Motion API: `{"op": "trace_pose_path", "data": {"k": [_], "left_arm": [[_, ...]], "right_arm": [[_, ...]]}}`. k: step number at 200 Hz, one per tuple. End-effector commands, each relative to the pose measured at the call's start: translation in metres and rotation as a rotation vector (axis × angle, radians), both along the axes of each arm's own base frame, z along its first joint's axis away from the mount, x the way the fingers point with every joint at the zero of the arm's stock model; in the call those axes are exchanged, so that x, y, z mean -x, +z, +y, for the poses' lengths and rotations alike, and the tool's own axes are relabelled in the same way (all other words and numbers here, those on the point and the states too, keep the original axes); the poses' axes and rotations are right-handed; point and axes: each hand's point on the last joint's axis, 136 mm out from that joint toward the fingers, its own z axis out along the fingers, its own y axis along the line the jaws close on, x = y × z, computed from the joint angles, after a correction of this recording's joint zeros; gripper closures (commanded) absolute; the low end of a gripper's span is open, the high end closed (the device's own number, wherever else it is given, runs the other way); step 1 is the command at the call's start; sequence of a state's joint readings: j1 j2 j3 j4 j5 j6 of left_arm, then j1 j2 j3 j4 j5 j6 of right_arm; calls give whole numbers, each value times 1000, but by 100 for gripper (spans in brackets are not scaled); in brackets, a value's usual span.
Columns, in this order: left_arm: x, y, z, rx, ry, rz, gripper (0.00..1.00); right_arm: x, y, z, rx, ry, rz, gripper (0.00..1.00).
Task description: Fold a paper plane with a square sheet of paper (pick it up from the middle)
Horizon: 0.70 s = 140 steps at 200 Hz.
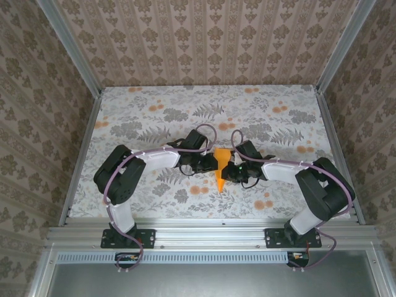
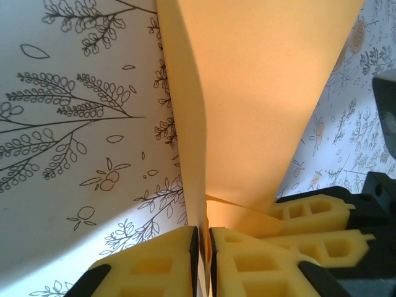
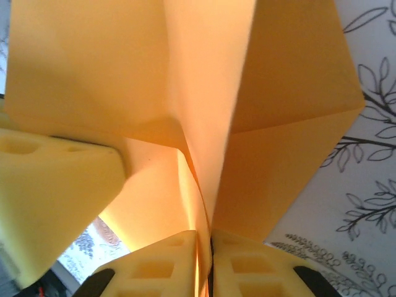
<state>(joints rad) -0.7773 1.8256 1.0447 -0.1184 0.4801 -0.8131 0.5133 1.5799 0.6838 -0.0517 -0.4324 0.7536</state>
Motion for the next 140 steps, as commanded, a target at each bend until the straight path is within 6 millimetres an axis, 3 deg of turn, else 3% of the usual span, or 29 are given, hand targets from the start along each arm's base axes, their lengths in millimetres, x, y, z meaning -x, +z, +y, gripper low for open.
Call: {"op": "trace_pose_path", "data": {"k": [1, 63, 89, 140], "left_arm": [[0, 10, 0, 37, 7, 0, 82], [-2, 11, 11, 15, 6, -8, 75], [-3, 22, 15, 21, 6, -33, 70], [2, 29, 48, -26, 28, -52, 63]], "right_arm": [[-6, -4, 0, 30, 6, -20, 89], [-7, 14, -13, 133, 33, -68, 94], [-2, 14, -19, 202, 55, -39, 94], [-6, 10, -11, 295, 121, -28, 89]]}}
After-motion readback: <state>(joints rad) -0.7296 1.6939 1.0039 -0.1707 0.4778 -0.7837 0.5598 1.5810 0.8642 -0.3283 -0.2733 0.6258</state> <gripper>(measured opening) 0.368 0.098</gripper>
